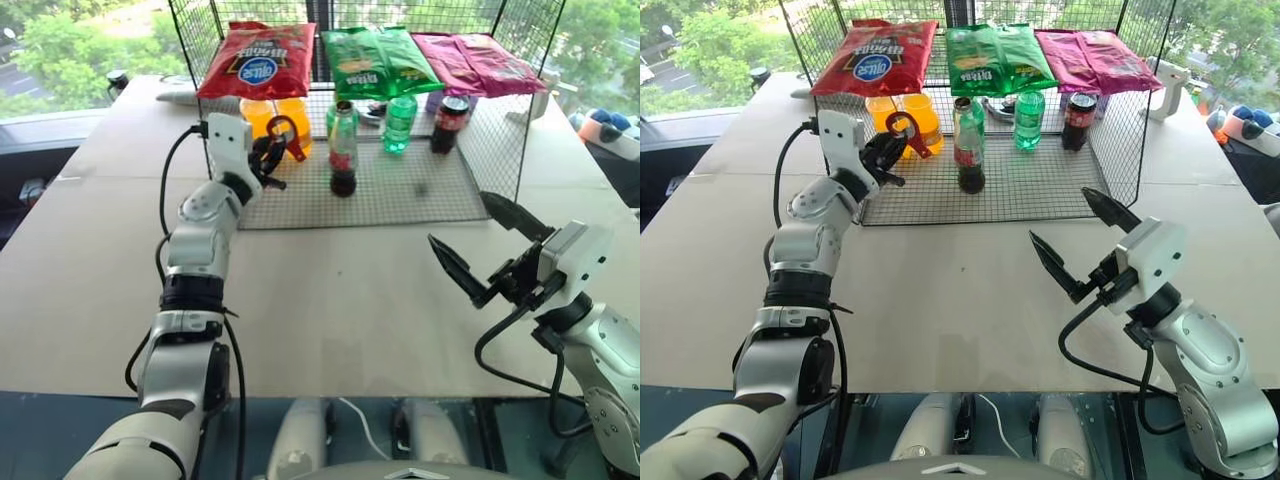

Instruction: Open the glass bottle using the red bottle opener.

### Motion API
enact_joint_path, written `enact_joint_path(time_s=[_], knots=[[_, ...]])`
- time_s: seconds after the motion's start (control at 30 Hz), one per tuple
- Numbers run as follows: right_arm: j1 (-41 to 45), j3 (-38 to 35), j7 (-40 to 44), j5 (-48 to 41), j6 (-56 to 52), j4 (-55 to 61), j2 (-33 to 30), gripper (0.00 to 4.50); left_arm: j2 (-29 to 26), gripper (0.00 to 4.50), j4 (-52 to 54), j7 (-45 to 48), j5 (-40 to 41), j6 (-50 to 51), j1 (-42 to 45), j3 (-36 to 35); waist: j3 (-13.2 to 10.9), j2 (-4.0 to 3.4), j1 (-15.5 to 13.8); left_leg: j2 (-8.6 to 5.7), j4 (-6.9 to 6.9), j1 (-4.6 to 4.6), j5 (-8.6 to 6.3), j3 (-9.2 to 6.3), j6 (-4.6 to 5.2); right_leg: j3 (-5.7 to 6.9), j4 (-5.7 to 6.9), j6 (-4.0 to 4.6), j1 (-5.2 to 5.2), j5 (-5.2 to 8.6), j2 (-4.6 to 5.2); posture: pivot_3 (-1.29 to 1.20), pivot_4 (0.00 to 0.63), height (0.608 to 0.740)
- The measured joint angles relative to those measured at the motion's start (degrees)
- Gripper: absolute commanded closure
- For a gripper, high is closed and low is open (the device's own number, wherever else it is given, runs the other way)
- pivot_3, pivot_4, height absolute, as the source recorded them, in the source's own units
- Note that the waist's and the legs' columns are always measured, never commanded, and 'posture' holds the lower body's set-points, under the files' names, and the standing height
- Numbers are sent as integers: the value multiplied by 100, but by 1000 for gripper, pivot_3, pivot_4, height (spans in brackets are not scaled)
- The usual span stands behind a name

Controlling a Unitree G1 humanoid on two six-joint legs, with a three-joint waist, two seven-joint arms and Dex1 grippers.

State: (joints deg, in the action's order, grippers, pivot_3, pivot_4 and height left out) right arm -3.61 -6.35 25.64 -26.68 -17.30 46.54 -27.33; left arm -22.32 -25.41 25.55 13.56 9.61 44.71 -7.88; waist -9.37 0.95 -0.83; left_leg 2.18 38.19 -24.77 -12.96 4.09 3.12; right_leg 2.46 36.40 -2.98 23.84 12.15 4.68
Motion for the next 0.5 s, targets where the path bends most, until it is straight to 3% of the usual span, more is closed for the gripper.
enact_joint_path(time_s=[0.47, 0.5], knots=[[-13, 7, 27, 123, 76, -36, 26, 0, -3, 3105, 8, 179, -14, -5, 14, 0, 0, 0, 1, 0, 1, 1, 0, 0, 0, 0, 1, 0, -1, 0, -1, 0, 150, 740], [-13, 24, 27, 136, 87, -39, 31, 0, -6, 3386, 8, 181, -21, -5, 14, 0, 0, 0, 1, 0, 1, 1, 0, 0, 0, 0, 1, 0, -1, -1, -1, 0, 150, 740]])
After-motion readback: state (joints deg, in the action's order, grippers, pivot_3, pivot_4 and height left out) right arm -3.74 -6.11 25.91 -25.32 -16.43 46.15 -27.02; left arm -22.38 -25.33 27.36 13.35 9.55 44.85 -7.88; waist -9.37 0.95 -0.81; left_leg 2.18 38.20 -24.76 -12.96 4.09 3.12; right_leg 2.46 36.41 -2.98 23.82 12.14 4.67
